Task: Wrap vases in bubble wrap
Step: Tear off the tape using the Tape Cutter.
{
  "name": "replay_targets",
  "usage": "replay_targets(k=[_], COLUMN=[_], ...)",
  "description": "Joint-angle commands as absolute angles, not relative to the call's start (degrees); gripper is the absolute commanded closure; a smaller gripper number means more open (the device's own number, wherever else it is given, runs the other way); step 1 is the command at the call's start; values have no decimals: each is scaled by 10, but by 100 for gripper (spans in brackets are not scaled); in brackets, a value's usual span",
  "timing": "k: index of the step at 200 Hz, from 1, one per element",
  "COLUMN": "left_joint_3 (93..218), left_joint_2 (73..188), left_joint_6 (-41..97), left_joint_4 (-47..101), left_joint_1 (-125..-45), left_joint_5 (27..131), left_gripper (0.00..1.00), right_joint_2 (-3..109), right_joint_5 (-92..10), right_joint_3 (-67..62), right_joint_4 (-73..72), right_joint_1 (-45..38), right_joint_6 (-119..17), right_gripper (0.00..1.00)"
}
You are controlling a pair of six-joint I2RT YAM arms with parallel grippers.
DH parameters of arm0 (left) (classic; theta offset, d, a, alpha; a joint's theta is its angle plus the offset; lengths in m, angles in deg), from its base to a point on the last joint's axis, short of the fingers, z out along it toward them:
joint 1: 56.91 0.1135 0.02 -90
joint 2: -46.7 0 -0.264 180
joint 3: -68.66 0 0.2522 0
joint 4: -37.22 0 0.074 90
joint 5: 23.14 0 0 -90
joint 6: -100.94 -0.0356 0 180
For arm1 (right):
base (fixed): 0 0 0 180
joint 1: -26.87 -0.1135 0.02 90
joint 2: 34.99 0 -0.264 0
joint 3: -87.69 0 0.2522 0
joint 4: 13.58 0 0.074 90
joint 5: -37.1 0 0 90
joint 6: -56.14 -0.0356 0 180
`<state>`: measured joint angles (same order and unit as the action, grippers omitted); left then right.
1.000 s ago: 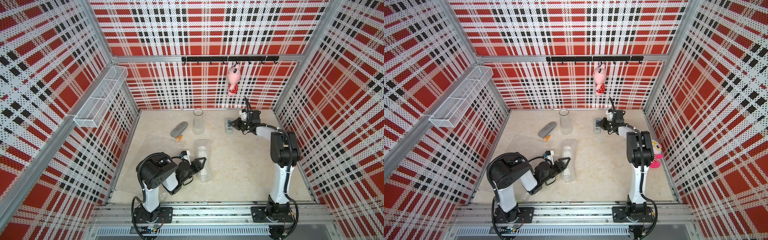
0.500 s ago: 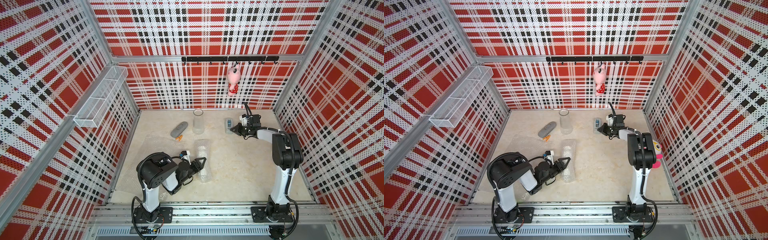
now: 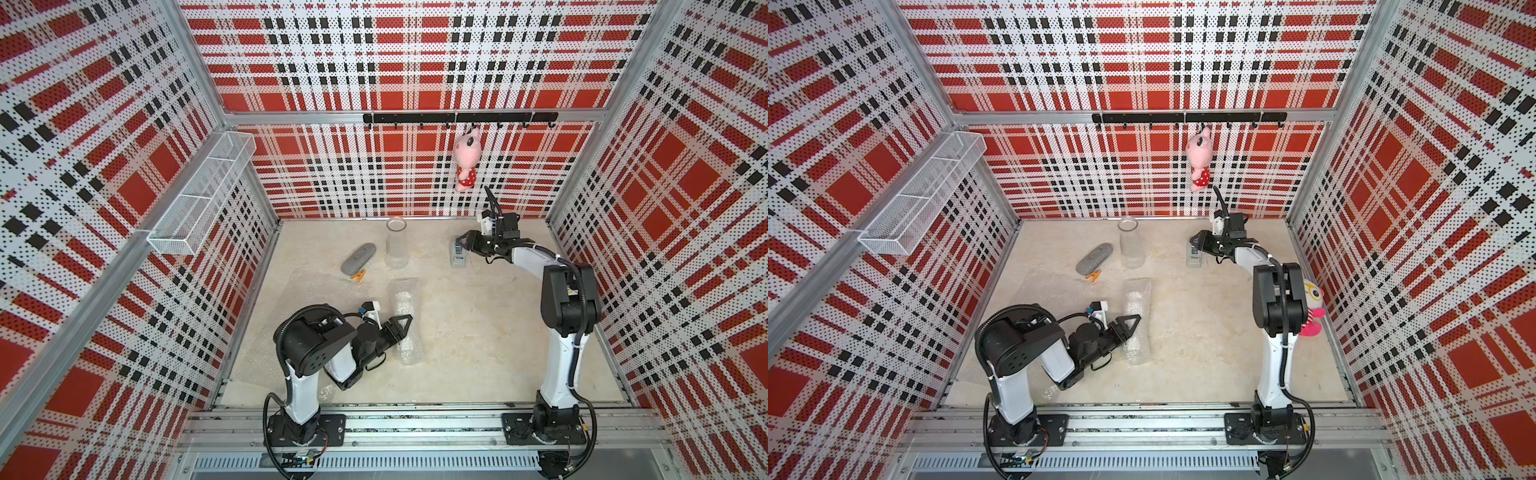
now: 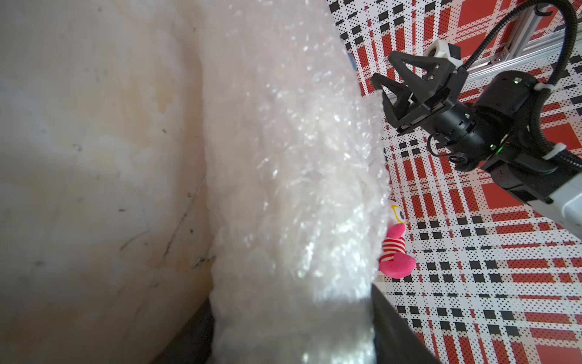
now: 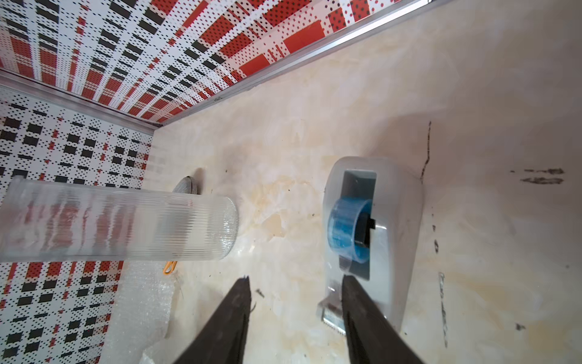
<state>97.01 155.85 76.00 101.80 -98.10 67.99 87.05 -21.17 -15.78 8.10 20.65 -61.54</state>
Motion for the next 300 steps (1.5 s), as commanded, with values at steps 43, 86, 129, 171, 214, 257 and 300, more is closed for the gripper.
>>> replay_targets(k=[43, 86, 129, 171, 214, 257, 300], left_joint_3=[953, 952, 953, 951, 951, 950, 950], left_joint_2=[1583, 1584, 1584, 1584, 1585, 1584, 1585], left_joint_6=[743, 744, 745, 745, 745, 745, 745], left_joint_4=[943, 945, 946, 947, 949, 952, 952], left_joint_1=[-974, -974, -973, -973, -973, -973, -973], left_joint_5=[677, 677, 677, 678, 678, 677, 679], left_gripper=[64, 64, 64, 64, 64, 63, 63], right_joint_2=[902, 905, 867, 849, 875, 906, 924], right_joint_5=[-220, -223, -231, -258, -255, -239, -234], right_joint_3=[-179, -178, -160, -153, -161, -179, -192], right_joint_4=[114, 120, 117, 127, 128, 130, 129], right_joint_1=[196, 193, 193, 196, 201, 200, 198], right_joint_6=[-596, -591, -583, -563, -557, -550, -543], right_gripper=[49, 49, 49, 51, 54, 56, 55])
